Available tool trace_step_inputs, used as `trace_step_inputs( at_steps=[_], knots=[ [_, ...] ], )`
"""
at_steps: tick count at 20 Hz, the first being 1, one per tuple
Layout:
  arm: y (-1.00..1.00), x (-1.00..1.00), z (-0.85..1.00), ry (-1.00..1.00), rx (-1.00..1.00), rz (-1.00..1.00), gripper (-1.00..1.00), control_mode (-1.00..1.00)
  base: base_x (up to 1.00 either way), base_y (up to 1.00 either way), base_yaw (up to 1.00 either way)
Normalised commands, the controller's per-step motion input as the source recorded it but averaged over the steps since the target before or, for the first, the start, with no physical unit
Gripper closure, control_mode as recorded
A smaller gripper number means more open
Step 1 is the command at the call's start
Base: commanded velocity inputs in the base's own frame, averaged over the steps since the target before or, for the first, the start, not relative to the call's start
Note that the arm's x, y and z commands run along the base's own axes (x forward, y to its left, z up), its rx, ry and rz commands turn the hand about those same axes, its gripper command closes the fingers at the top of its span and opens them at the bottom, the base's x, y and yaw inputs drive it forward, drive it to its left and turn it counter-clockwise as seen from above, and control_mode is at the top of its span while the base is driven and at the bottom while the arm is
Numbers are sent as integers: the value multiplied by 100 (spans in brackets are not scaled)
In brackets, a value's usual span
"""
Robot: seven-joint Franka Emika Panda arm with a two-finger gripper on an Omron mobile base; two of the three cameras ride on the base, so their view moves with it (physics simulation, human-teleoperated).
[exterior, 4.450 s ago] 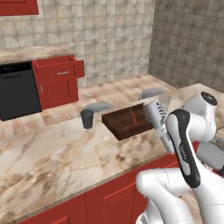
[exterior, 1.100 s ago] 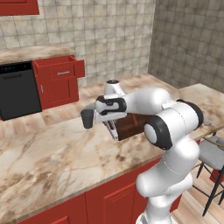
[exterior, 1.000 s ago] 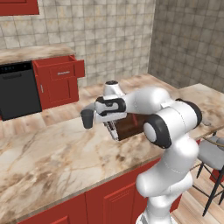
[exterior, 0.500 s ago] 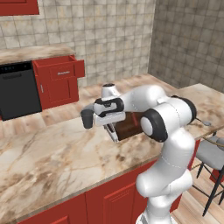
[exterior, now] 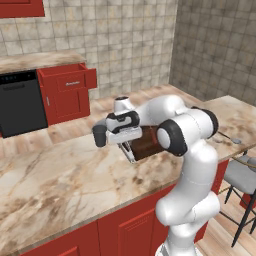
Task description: Take the tongs from the drawer on the right and place them on the dining counter next to the tray containing the hot dog.
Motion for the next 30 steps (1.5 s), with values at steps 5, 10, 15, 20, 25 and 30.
trace_step_inputs(
  at_steps=[5, 10, 15, 20, 25, 30],
  knots=[
    [0, 20, -5, 3, -2, 0, 100, -100, 0, 0, 0],
    [0, 18, -9, 2, -5, 0, 100, -100, 0, 0, 0],
    [10, 16, -7, 0, -3, 0, 100, -100, 0, 0, 0],
    [12, 7, -2, 0, -1, 0, -100, -100, 0, 0, 0],
    [0, 0, 0, 0, 0, 0, -100, -100, 0, 0, 0],
    [0, -11, 11, -7, 1, 0, -100, -100, 0, 0, 0]
  ],
)
